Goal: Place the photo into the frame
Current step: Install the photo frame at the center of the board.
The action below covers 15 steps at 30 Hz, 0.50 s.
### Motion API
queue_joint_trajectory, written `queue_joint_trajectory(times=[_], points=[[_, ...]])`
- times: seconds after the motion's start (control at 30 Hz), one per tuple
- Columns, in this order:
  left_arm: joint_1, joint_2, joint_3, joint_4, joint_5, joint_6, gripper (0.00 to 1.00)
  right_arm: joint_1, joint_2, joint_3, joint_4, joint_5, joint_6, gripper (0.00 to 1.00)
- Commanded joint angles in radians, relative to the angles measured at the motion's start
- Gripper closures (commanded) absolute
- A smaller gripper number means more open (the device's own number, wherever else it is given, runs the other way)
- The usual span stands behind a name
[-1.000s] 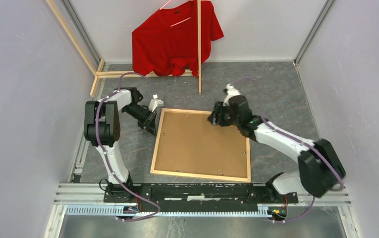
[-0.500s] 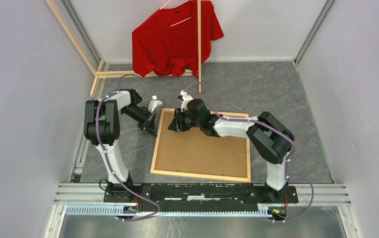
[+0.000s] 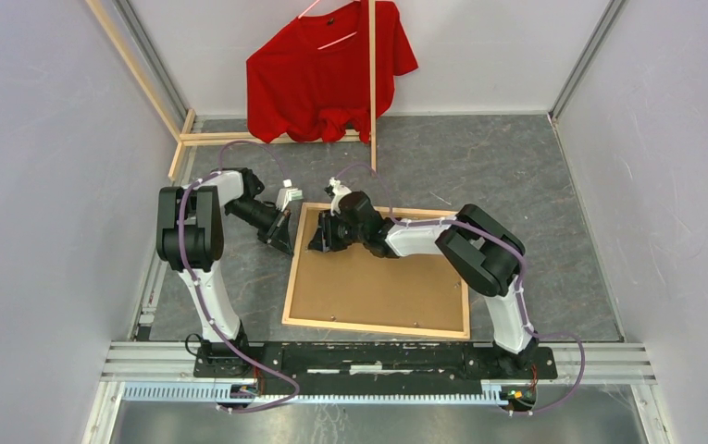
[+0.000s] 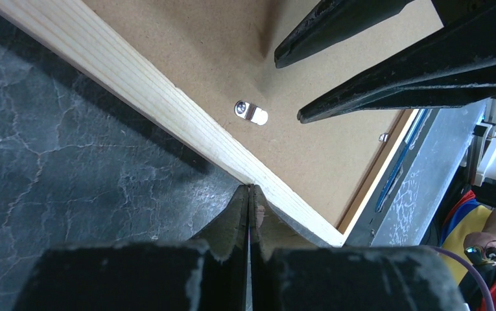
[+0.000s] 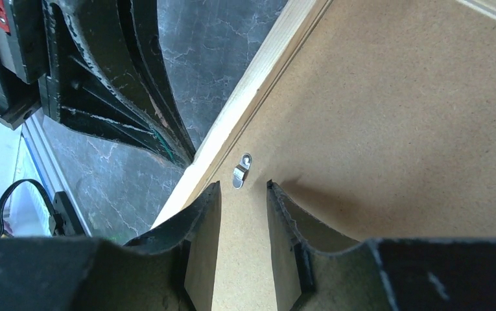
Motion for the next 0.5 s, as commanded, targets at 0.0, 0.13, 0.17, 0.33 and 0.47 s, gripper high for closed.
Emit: queue_joint_trajectory(times=[0.0, 0.13, 0.17, 0.33, 0.47], points=[[-0.002, 0.010, -0.011, 0.027, 0.012, 0.030, 0.96, 0.014, 0.018, 0.038, 0.066, -0.004, 0.022, 0.62], [-0.002, 0.008, -0.013, 0.035, 0.012, 0.024, 0.96, 0.025, 0.027, 0.042, 0.071, -0.012, 0.033, 0.62], [-0.002, 0.008, -0.012, 0.035, 0.012, 0.024, 0.96, 0.026, 0.029, 0.041, 0.071, -0.012, 0.035, 0.62], [-0.002, 0.010, -0.010, 0.037, 0.015, 0.022, 0.96, 0.034, 0.042, 0.044, 0.070, -0.011, 0.038, 0.62], [-0.002, 0.009, -0.012, 0.037, 0.012, 0.025, 0.97, 0.035, 0.051, 0.047, 0.062, 0.002, 0.035, 0.63]])
